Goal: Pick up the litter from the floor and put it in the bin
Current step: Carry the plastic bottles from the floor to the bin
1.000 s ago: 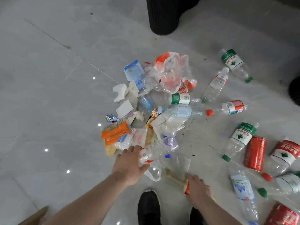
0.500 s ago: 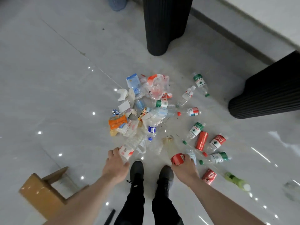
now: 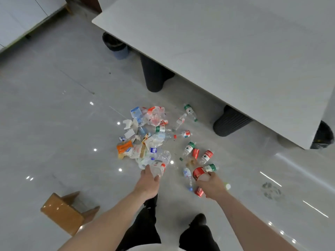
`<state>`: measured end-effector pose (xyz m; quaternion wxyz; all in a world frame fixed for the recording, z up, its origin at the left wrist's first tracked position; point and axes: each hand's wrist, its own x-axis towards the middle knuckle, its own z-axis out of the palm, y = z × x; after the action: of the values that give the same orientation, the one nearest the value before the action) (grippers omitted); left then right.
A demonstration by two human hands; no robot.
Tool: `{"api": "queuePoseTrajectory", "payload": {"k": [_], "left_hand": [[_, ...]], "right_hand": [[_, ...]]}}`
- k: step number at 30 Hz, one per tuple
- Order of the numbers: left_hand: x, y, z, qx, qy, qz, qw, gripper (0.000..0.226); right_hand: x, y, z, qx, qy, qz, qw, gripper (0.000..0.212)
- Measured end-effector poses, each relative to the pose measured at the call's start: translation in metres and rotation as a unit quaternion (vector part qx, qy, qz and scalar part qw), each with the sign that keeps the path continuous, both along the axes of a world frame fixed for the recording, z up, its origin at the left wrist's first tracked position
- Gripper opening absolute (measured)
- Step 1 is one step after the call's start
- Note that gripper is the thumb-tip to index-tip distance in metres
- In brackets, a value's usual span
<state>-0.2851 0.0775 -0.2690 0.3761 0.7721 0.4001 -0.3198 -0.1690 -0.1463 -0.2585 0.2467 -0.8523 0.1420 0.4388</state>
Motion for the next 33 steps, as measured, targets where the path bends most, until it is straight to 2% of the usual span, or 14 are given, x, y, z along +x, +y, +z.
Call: {"api": "queuePoseTrajectory", "payload": {"k": [3,7,10,14,17,19,21,25,29,33], "left_hand": [[0.006,-0.056,0.020,-0.006,0.000,-0.023,1.000,0.071],[0.023,-0.145,0.038,0.004,-0.019,-0.027,0.999,0.068],[0.034,-0.222,0.052,0.006,-0.037,0.011,0.999,0.065],[0.044,-0.321,0.072,-0.028,-0.050,0.066,0.996,0.049],[0.054,-0.374,0.074,-0.045,-0.039,0.089,0.994,0.047],[0.068,-0.395,0.061,-0.053,-0.036,0.103,0.993,0.057],[0.089,-0.416,0.061,-0.054,-0.039,0.102,0.993,0.065],[0.151,-0.458,0.054,-0.043,-0.055,0.122,0.990,0.060],[0.224,-0.520,0.070,-0.104,-0.053,0.154,0.981,0.053],[0.290,-0.576,0.064,-0.116,-0.062,0.142,0.981,0.061]], "right_hand": [[-0.007,-0.063,0.022,0.003,0.003,-0.028,1.000,0.064],[-0.008,-0.171,0.026,0.020,-0.031,-0.057,0.998,0.076],[-0.003,-0.250,0.043,0.026,-0.042,-0.053,0.997,0.070],[0.010,-0.344,0.066,0.028,-0.020,-0.040,0.999,0.079],[0.031,-0.396,0.079,0.017,-0.025,-0.019,0.999,0.060],[0.048,-0.421,0.088,0.015,-0.039,-0.017,0.999,0.060],[0.068,-0.444,0.096,0.020,-0.058,-0.014,0.998,0.059],[0.123,-0.484,0.106,0.029,-0.058,-0.001,0.998,0.065],[0.188,-0.531,0.116,0.024,-0.068,-0.013,0.997,0.065],[0.249,-0.581,0.125,0.002,-0.071,-0.030,0.997,0.063]]}}
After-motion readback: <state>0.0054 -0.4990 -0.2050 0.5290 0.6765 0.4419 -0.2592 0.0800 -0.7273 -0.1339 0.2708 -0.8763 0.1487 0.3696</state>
